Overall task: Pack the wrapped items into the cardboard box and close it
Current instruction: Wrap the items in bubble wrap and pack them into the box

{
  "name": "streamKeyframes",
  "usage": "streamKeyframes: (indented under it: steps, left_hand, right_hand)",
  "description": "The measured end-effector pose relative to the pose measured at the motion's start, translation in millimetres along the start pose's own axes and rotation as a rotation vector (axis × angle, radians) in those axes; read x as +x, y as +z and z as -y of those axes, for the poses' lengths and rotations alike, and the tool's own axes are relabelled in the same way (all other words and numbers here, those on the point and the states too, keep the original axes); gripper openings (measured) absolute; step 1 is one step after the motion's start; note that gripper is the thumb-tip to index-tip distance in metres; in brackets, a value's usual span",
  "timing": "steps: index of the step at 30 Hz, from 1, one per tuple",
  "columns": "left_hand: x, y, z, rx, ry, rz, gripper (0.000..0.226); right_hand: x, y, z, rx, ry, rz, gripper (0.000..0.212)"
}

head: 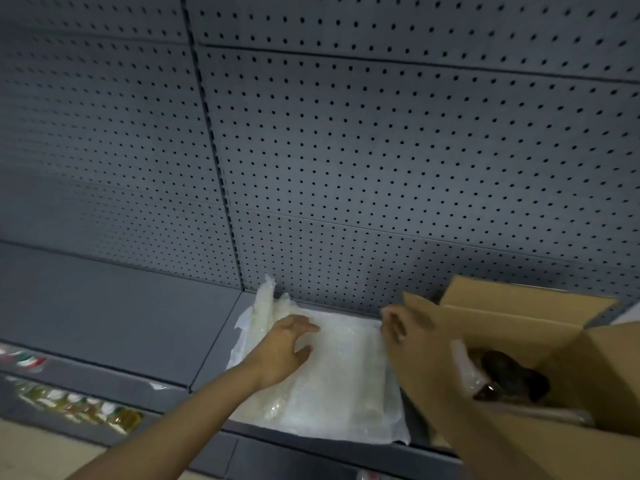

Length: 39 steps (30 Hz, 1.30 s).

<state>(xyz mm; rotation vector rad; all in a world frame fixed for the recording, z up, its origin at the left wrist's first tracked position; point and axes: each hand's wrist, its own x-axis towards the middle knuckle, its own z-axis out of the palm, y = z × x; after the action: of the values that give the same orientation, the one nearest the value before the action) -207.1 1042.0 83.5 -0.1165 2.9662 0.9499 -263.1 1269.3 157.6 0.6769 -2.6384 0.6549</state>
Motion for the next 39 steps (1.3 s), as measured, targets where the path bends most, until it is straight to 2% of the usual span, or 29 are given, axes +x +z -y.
streamKeyframes:
  steps: [1,2,4,6,9,11,13,15,20,23,31,33,36,39]
  left_hand:
    - [-4,-3,9,-0.001,-0.009,0.009,0.041]
    - [-8,-5,18,0.0,-0.018,0.02,0.041]
    - [-14,-7,32,-0.014,-0.031,0.038,0.042]
    - [-19,-8,44,-0.026,-0.035,0.035,0.041]
    - [-27,-8,60,-0.064,-0.063,-0.002,0.039]
    - [-33,-7,69,-0.095,-0.091,-0.016,0.038]
    - [-39,-6,76,-0.101,-0.112,0.008,0.038]
    - [-42,-5,84,-0.098,-0.129,0.032,0.039]
    - [-44,-2,92,-0.112,-0.163,0.106,0.039]
    - [-40,-4,90,-0.124,-0.154,0.127,0.036]
    - [-24,-24,67,-0.22,-0.124,0.096,0.031]
    - [-18,-34,53,-0.369,-0.184,0.111,0.04]
    - [-5,-50,27,-0.788,-0.318,0.217,0.068]
    - [6,-64,2,-0.974,-0.248,0.29,0.072]
  right_hand:
    - [-8,16,11,0.02,0.008,0.056,0.019]
    - [-18,36,17,0.103,0.092,0.141,0.017]
    - [-33,82,17,0.295,0.38,0.33,0.011]
    - [-38,119,5,0.377,0.669,0.466,0.026]
    - [-34,151,-5,0.33,0.992,0.596,0.06]
    - [-27,166,-8,0.283,1.142,0.619,0.078]
    - [-22,174,-4,0.258,1.211,0.606,0.089]
    - [-19,179,4,0.293,1.184,0.576,0.09]
    - [-16,184,13,0.346,1.026,0.691,0.066]
    - [-15,174,12,0.392,0.996,0.654,0.05]
    - [-5,113,20,0.883,1.023,0.48,0.044]
    - [1,86,29,1.05,1.003,0.433,0.045]
    - [10,49,40,1.239,0.894,0.383,0.055]
    - [17,21,51,1.321,0.783,0.388,0.063]
